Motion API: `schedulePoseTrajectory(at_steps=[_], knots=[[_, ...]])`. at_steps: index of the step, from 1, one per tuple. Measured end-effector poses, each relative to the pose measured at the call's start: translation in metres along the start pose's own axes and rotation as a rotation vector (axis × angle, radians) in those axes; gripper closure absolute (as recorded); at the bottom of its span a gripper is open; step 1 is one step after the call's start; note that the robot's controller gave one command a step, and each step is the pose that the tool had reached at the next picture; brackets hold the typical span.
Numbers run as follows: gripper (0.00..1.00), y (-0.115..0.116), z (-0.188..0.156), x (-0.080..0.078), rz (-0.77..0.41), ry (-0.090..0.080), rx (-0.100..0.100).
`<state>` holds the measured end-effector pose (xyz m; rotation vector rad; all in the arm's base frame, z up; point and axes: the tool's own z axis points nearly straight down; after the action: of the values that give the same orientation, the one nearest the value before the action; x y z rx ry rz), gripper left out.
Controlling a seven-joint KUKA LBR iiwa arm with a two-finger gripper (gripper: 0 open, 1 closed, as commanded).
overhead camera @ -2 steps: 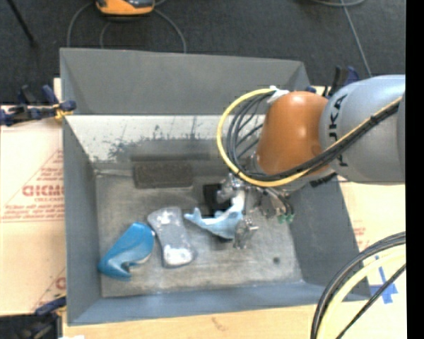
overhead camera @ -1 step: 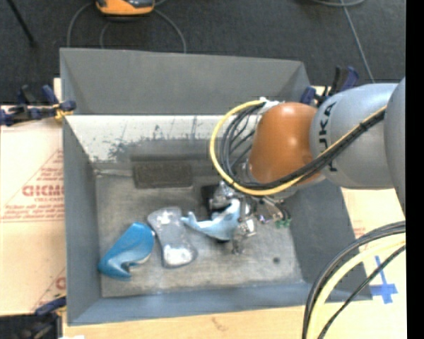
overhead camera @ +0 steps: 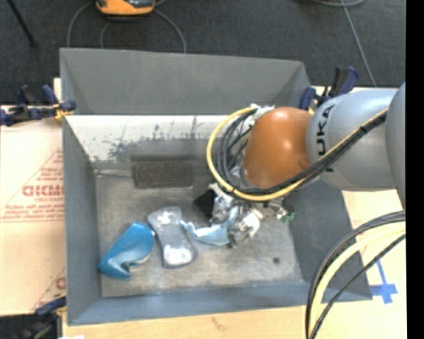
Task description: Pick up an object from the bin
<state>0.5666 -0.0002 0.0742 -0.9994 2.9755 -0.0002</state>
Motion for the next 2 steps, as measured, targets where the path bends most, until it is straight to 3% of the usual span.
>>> schedulePoseTrajectory(at_steps=[2], knots=[[1.0, 0.0002, -0.0017, 0.0003, 0.0, 0.0, 0.0]])
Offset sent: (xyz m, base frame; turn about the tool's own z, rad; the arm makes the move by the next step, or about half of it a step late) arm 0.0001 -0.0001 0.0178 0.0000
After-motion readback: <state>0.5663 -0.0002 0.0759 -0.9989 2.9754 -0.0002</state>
